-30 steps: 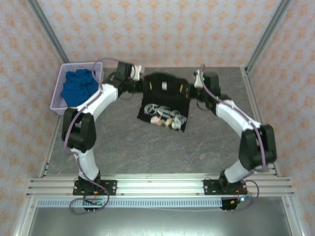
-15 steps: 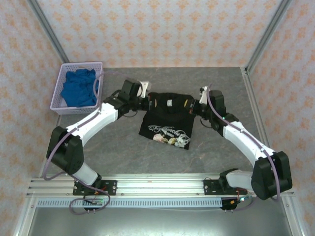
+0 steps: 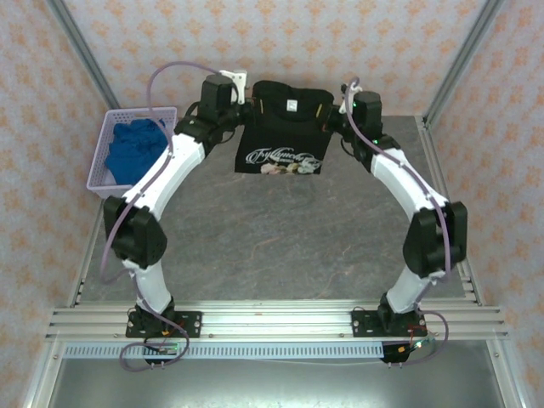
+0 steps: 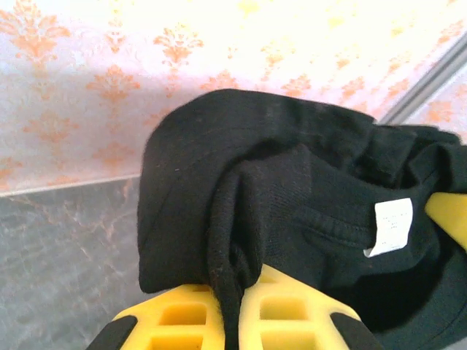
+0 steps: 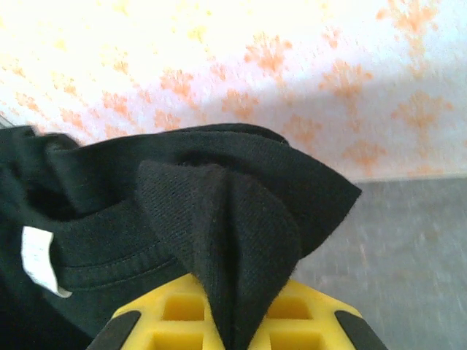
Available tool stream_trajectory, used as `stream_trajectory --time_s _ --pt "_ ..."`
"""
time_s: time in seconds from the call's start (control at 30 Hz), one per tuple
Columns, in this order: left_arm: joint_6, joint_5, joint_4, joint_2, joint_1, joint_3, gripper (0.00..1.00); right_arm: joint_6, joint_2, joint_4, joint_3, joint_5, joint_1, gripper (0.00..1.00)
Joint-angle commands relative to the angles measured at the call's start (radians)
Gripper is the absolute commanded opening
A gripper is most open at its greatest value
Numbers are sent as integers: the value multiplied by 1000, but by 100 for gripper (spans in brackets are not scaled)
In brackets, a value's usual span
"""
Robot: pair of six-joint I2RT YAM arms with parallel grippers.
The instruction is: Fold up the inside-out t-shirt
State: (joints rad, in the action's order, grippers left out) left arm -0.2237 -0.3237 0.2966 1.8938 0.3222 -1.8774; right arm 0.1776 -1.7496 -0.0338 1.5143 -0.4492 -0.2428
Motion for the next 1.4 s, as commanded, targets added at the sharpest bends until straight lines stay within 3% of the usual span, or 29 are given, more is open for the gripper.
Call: stream_trajectory --time_s 0.0,0.13,0.3,0.5,0.73,1.03,1.2,1.37 --pt "43 7 -34 103 -33 -143 0 -54 -95 -78 128 -77 20 0" --pt "21 -124 -102 148 -45 -142 0 -73 -146 -93 149 -207 22 0" --pt "-7 -210 -459 -15 -21 271 0 -133 -57 -205 -84 -342 21 1" --pt "21 -203 -562 -198 49 630 0 -186 116 -242 -376 -388 -9 2" --pt "-9 -136 -574 -365 136 930 0 -118 329 -278 -692 -318 -52 2" --pt "-98 -81 -529 -521 227 1168 0 18 539 -316 -969 -183 -55 1" --pt "-167 -69 -512 -580 244 1251 0 63 628 -241 -1027 -123 -56 1" --pt "-138 14 -475 -542 241 1218 0 82 576 -209 -982 -56 -55 1"
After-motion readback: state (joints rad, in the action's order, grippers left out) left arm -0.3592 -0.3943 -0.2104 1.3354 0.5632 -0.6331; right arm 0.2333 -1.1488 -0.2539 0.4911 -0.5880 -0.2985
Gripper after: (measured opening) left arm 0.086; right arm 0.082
